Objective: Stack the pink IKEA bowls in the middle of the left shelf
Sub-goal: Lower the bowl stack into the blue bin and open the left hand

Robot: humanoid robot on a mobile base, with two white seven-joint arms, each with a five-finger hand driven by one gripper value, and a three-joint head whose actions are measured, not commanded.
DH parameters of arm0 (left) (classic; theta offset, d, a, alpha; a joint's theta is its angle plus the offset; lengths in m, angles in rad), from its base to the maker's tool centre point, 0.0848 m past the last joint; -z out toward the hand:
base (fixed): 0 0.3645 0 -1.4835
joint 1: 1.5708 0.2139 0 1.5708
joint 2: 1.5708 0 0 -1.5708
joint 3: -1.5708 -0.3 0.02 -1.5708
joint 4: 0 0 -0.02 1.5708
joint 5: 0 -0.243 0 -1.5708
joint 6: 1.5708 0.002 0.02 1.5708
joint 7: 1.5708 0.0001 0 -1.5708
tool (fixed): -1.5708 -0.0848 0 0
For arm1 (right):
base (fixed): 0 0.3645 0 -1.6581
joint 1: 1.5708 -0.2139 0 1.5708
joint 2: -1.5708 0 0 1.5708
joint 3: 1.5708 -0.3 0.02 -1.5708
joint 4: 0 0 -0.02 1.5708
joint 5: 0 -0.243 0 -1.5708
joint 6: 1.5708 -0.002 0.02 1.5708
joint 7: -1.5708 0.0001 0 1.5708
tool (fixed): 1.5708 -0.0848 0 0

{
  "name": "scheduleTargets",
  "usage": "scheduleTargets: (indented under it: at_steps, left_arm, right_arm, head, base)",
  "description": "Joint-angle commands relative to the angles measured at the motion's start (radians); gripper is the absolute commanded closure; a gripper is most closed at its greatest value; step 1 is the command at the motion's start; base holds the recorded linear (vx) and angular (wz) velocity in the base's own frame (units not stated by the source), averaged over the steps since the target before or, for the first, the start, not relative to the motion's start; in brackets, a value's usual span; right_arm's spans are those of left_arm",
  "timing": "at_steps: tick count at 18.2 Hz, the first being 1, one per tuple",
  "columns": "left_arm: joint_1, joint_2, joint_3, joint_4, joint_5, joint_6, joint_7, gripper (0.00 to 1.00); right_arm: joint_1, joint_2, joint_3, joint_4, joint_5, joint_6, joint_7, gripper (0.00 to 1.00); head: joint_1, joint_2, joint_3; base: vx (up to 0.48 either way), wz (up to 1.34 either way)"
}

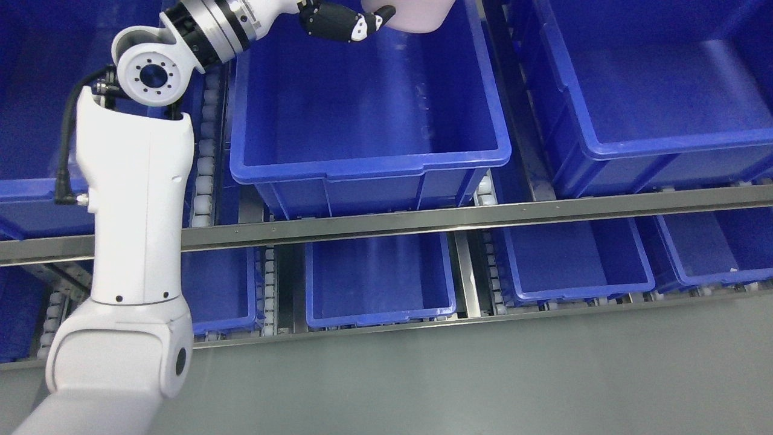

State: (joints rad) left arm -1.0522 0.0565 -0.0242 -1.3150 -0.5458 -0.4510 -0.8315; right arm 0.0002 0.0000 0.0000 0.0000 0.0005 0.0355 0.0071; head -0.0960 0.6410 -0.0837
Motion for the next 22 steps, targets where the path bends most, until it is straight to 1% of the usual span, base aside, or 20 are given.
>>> scheduleTargets:
  at_steps: [1,3,5,10,12,14,15,20,22]
  left_arm:
    - [0.012,0.082,-0.094,0.095,-0.003,0.006,-0.008,0.93]
    - [0.060,0.074,-0.144,0.094,0.003,0.006,-0.018,0.93]
    - [0.083,0.071,-0.161,0.091,0.003,0.006,-0.018,0.93]
    - [0.054,0.045,-0.160,0.091,-0.002,0.006,-0.018,0.91]
    - [0.052,0.045,-0.161,0.091,0.000,0.006,-0.018,0.88]
    - [0.054,0.048,-0.161,0.091,0.001,0.006,-0.021,0.87]
    - [0.055,0.048,-0.161,0.091,0.001,0.006,-0.020,0.85]
    - [0.052,0.060,-0.155,0.082,0.003,0.003,-0.020,0.62]
    - [0.052,0.069,-0.149,0.054,0.003,0.003,-0.020,0.53]
  right_arm:
    - [0.029,-0.017,-0.011,-0.034,-0.001,-0.002,-0.001,0.00]
    - [0.029,-0.017,-0.011,-0.034,-0.001,0.000,-0.001,0.00]
    - [0.029,-0.017,-0.011,-0.034,-0.001,0.000,-0.001,0.00]
    - [0.029,-0.017,-0.012,-0.034,-0.001,0.000,-0.001,0.00]
    - [0.029,-0.017,-0.011,-0.034,-0.001,-0.002,-0.001,0.00]
    - [0.029,-0.017,-0.011,-0.034,-0.001,0.000,-0.001,0.00]
    - [0.029,-0.017,-0.011,-0.034,-0.001,0.000,-0.001,0.00]
    - [0.029,-0.017,-0.011,-0.034,-0.001,0.000,-0.001,0.00]
    - [0.029,-0.017,-0.011,-0.034,-0.001,0.000,-0.001,0.00]
  head:
    - [0.0000,0.000,0.000]
    - [0.0000,0.000,0.000]
    - [0.0000,0.000,0.000]
    - [0.0000,0.000,0.000]
    - [0.0000,0.000,0.000]
    - [0.0000,0.000,0.000]
    - [0.0000,0.000,0.000]
    - [0.0000,0.000,0.000]
    - [0.0000,0.000,0.000]
  base:
    - [0.180,-0.06]
    - [0.169,-0.07]
    - [0.069,-0.05]
    - [0.077,-0.02]
    - [0.065,-0.03]
    - [0.054,-0.03]
    - [0.028,-0.02]
    - [0.016,-0.01]
    - [0.000,0.00]
